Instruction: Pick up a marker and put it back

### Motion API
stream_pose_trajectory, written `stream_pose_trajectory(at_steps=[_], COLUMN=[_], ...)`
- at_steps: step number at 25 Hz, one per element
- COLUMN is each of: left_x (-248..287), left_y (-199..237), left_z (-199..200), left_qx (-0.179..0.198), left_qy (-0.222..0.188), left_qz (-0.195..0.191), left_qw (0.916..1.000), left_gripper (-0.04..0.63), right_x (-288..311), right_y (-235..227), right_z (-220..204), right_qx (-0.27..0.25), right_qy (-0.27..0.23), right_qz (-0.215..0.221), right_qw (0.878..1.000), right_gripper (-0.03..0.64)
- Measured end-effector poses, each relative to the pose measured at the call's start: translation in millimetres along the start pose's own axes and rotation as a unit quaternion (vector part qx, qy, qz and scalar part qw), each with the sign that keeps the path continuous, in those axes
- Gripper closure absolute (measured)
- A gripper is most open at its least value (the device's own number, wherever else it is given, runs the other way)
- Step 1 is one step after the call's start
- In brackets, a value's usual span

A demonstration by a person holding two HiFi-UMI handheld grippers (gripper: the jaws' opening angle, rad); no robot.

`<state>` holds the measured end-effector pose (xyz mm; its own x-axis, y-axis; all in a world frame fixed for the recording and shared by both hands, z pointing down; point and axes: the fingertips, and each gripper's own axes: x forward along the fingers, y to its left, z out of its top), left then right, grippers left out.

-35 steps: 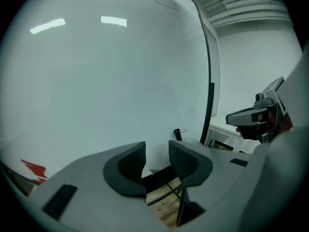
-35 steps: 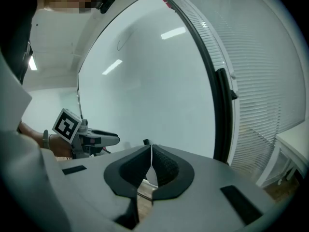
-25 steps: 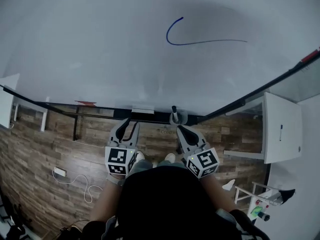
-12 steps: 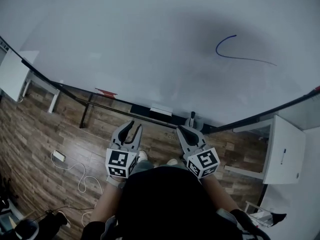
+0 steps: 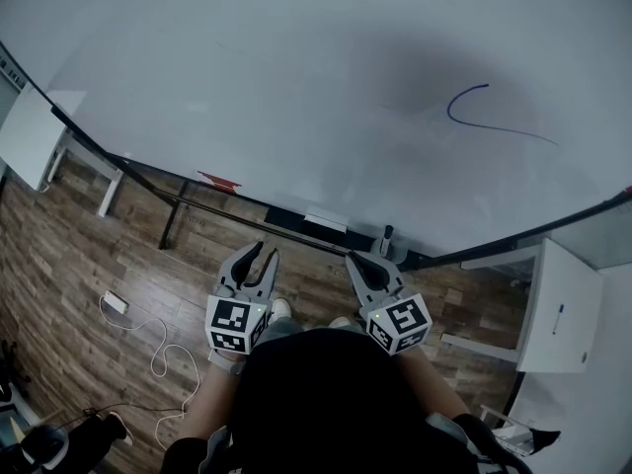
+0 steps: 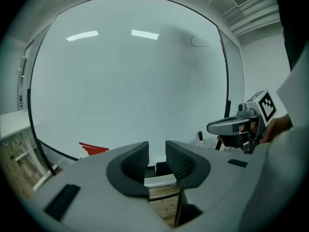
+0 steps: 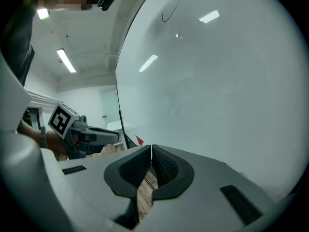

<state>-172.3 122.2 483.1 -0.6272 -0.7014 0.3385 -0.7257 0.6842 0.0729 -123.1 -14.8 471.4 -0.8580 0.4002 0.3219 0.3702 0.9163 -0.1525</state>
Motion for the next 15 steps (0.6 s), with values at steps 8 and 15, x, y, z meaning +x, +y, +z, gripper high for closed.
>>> stream_pose_trajectory(at_steps=[8,15], left_x=[5.6,9.3], left_y=[-7.6,-12.8], left_z=[7.3,10.1], left_qx=[0.011,0.017], left_qy=[-0.014,-0.015], left_qz=[-0.018,-0.027], left_qw=[0.9997,0.9994], left_gripper=[0.479,0.48], right_x=[-3.9,-10.4], right_y=[-2.0,-8.3], right_z=[-1.3,-1.2], right_qx=[-0.009,-0.008], right_qy=[0.002,0.001], right_qz=[-0.014,-0.029], right_qw=[1.0,1.0], right_gripper=[0.588,0.588])
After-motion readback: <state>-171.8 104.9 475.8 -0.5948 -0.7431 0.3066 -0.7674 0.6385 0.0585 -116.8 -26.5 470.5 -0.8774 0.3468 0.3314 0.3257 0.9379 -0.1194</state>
